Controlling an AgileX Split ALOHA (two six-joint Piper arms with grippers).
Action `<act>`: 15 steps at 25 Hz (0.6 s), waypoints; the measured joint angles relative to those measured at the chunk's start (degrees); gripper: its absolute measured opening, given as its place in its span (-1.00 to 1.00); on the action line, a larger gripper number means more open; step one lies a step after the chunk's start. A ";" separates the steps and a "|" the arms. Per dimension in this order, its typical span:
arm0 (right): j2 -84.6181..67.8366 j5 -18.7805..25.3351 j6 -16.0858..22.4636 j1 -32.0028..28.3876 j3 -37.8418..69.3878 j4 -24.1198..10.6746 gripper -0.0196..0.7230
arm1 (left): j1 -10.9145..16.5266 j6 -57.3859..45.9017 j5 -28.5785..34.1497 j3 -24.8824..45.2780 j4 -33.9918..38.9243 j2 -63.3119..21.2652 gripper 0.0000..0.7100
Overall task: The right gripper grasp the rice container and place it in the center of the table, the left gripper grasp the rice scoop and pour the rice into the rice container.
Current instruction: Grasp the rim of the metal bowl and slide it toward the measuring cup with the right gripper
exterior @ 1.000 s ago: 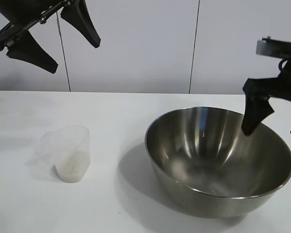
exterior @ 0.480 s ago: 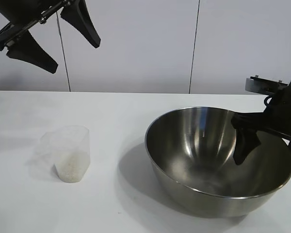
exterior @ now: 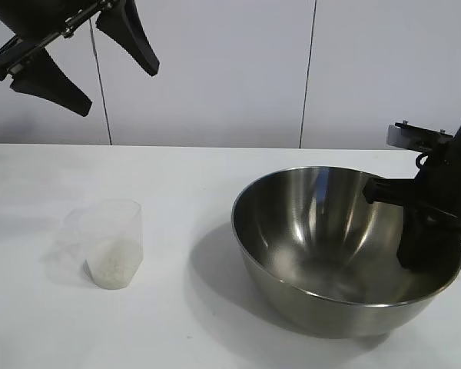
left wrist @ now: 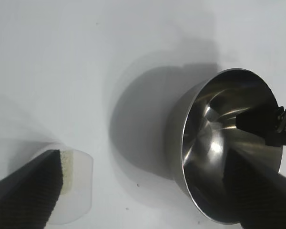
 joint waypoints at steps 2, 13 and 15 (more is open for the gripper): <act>-0.40 0.83 -0.93 0.00 0.00 1.08 -0.92 | 0.00 0.00 -0.13 0.00 0.00 0.00 0.85; -4.71 3.74 -5.36 0.00 -0.36 7.36 -0.92 | 0.00 2.15 0.75 0.00 0.00 0.00 0.85; -4.71 4.72 -5.47 0.00 -1.17 7.92 -0.92 | 0.00 2.14 0.75 0.00 0.00 0.00 0.85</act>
